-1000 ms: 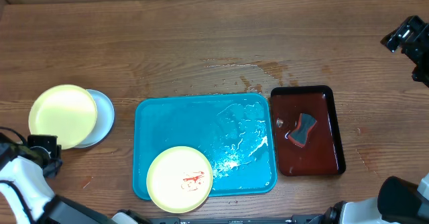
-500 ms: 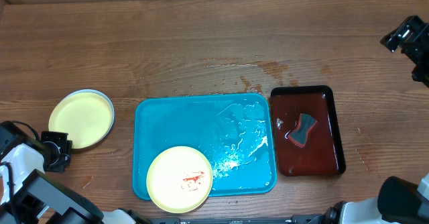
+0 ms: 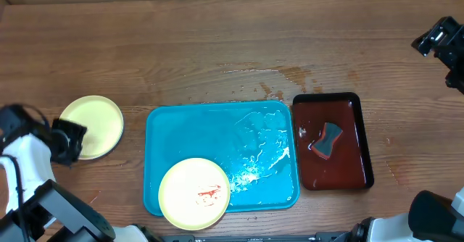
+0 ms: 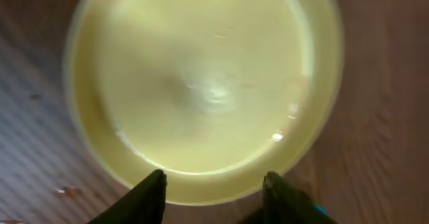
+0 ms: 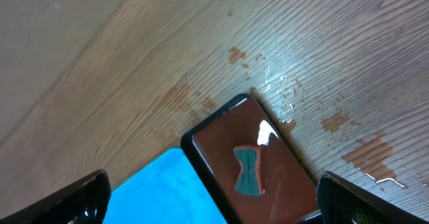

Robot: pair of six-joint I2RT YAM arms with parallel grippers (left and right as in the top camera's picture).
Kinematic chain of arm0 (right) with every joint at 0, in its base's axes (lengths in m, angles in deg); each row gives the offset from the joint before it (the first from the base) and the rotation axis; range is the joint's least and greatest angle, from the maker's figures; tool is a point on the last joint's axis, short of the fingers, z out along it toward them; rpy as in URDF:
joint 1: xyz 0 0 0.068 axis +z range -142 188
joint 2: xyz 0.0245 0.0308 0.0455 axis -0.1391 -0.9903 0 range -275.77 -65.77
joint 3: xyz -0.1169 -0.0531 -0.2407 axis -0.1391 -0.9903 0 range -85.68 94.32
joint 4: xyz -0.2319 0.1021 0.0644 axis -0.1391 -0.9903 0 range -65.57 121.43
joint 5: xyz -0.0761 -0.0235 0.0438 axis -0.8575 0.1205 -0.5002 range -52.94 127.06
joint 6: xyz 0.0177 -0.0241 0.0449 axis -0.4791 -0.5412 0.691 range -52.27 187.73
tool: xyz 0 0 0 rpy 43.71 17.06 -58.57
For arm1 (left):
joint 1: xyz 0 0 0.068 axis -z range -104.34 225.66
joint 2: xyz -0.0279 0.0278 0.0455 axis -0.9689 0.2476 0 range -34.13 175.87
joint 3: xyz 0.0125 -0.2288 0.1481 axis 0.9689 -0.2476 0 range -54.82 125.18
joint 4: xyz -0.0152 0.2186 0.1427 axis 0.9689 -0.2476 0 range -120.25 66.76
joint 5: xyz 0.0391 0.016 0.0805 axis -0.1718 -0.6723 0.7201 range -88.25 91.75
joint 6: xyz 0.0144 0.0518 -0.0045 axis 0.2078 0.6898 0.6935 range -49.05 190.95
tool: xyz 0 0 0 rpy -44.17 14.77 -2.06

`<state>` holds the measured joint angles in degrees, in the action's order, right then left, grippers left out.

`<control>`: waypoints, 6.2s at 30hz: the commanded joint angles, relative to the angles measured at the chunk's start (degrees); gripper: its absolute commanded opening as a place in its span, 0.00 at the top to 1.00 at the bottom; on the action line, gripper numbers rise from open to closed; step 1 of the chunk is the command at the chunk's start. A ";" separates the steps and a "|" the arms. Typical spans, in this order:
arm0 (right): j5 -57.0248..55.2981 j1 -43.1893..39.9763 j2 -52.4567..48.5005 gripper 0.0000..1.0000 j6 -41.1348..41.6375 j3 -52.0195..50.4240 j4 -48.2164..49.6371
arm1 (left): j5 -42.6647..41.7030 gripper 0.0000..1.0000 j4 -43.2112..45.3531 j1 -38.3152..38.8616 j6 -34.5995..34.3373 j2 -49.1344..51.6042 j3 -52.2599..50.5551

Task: Clean dirty plates on tray and stack at the side
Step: 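Reach left gripper to the stained yellow plate rim in teal tray, then drag the stained yellow plate up across the teal tray with left gripper, then lower right gripper into brown tray and grasp the orange-green sponge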

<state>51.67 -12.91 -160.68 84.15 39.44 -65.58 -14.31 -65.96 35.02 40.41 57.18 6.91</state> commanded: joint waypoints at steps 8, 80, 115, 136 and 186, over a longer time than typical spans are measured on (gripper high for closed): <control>-0.39 0.33 0.11 0.00 0.00 -0.31 -0.04 | 1.53 0.47 -13.40 28.46 26.88 -1.70 15.47; 0.52 0.33 0.11 0.00 -4.31 -7.87 1.09 | 11.96 0.32 -20.28 44.65 20.61 -0.48 -5.49; 0.57 0.33 0.11 0.00 -4.31 -7.87 1.49 | 8.98 0.96 -14.88 45.38 11.63 13.46 -4.96; 0.74 0.33 0.11 0.00 -4.74 -7.87 1.75 | 5.97 0.41 -8.37 41.18 25.22 13.46 1.77; 0.72 0.44 0.11 0.00 -6.54 -9.81 1.92 | 22.73 0.96 -3.50 43.63 15.82 13.46 -8.07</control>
<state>51.91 -12.91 -160.70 78.84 31.55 -63.74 -13.37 -71.67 79.19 44.93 66.80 -0.06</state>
